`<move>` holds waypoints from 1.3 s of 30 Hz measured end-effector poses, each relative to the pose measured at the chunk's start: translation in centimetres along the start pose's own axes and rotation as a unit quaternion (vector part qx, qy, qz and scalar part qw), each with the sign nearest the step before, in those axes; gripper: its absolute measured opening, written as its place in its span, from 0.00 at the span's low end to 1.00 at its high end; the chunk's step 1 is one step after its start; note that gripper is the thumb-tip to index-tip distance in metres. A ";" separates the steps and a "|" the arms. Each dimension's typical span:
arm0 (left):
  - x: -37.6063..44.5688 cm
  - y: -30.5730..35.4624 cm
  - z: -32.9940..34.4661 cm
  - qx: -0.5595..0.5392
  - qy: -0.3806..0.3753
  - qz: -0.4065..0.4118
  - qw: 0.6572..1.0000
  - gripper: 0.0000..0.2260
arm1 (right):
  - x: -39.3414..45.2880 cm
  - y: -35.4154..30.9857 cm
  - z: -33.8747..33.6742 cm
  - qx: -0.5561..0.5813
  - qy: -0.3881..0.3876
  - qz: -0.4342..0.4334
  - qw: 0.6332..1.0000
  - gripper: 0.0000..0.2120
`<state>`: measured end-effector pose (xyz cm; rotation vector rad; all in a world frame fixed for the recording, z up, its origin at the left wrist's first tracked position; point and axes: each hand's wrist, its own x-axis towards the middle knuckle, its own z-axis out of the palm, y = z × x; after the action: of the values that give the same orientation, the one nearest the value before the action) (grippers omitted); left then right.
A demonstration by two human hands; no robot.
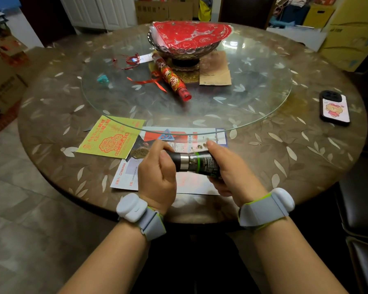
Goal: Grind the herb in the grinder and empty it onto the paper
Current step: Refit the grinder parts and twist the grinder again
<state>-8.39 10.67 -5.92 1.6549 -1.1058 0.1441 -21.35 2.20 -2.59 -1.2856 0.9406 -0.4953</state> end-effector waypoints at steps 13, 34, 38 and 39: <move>1.9 0.2 0.1 -0.259 -0.317 -0.564 0.717 0.17 | -0.2 -0.7 -1.0 -0.284 0.002 -0.370 0.885 0.22; 0.5 0.2 -0.2 0.006 -0.011 0.082 0.997 0.11 | -0.5 -1.2 -1.6 -0.052 -0.039 0.081 0.995 0.23; 0.9 0.1 0.7 -0.014 0.005 -0.038 0.999 0.18 | 0.6 -0.7 -1.0 -0.090 0.019 -0.052 0.994 0.20; 1.0 0.3 0.9 -0.033 -0.007 -0.092 0.995 0.19 | 0.8 -0.6 -1.0 -0.129 0.043 -0.097 0.986 0.20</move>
<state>-8.41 9.31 -5.48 1.6909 -0.9528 -0.0226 -21.59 0.88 -2.29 -1.6123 0.9793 -0.5985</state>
